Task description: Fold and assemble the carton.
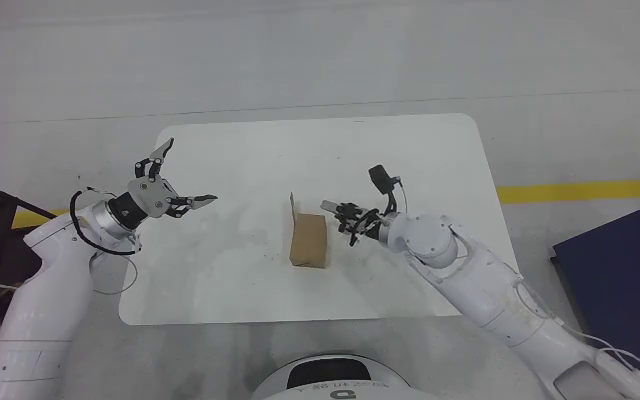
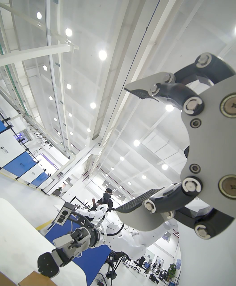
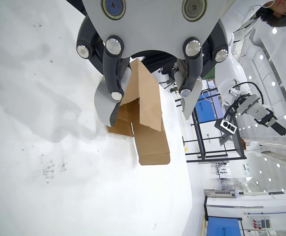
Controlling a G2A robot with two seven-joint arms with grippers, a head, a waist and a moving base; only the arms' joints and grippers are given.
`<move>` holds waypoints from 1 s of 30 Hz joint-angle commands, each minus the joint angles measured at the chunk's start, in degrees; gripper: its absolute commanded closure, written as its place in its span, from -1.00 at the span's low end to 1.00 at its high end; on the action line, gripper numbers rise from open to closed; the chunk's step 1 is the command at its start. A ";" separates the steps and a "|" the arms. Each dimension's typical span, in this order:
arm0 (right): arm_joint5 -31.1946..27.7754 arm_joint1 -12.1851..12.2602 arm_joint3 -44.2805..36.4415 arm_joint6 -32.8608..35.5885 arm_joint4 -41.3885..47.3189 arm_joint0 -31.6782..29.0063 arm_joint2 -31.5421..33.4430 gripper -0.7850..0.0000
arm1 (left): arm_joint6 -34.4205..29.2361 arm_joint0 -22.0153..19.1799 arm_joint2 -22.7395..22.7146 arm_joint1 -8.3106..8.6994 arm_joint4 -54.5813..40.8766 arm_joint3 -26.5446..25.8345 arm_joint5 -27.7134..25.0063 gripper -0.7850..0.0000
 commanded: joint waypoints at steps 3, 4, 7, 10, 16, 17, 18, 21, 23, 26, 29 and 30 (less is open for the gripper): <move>-3.24 -0.56 2.91 1.34 2.99 0.17 0.12 -0.58 | 0.00 0.00 0.00 0.00 0.00 0.00 0.00 -1.00; -4.11 -0.74 3.85 1.38 3.25 0.36 -0.05 -0.57 | 0.00 0.00 0.00 0.00 0.00 0.00 0.00 -1.00; -6.59 -1.50 7.05 1.56 4.48 1.13 -1.12 -0.42 | 0.00 0.00 0.00 0.00 0.00 0.00 0.00 -1.00; -9.19 -2.39 9.36 2.41 5.61 2.26 -2.65 -0.35 | 0.00 0.00 0.00 0.00 0.00 0.00 0.00 -1.00; -12.38 -3.91 13.15 5.52 6.61 5.26 -4.86 -0.35 | 0.00 0.00 0.00 0.00 0.00 0.00 0.00 -1.00; -12.73 -4.12 13.65 6.08 6.78 5.74 -5.07 -0.33 | 0.00 0.00 0.00 0.00 0.00 0.00 0.00 -1.00; -13.05 -4.32 13.96 6.42 6.92 6.13 -5.24 -0.31 | 0.00 0.00 0.00 0.00 0.00 0.00 0.00 -1.00; -14.38 -4.78 14.53 7.44 7.48 6.95 -5.38 -0.28 | 0.00 0.00 0.00 0.00 0.00 0.00 0.00 -1.00; -14.98 -5.00 14.97 7.72 7.52 7.24 -5.35 -0.23 | 0.00 0.00 0.00 0.00 0.00 0.00 0.00 -1.00; -15.90 -5.33 15.34 9.16 8.40 7.48 -5.38 -0.07 | 0.00 0.00 0.00 0.00 0.00 0.00 0.00 -1.00; -16.05 -5.63 15.96 11.13 9.59 7.52 -5.53 0.10 | 0.00 0.00 0.00 0.00 0.00 0.00 0.00 -1.00; -15.90 -5.72 16.22 11.80 9.89 7.58 -5.59 0.18 | 0.00 0.00 0.00 0.00 0.00 0.00 0.00 -1.00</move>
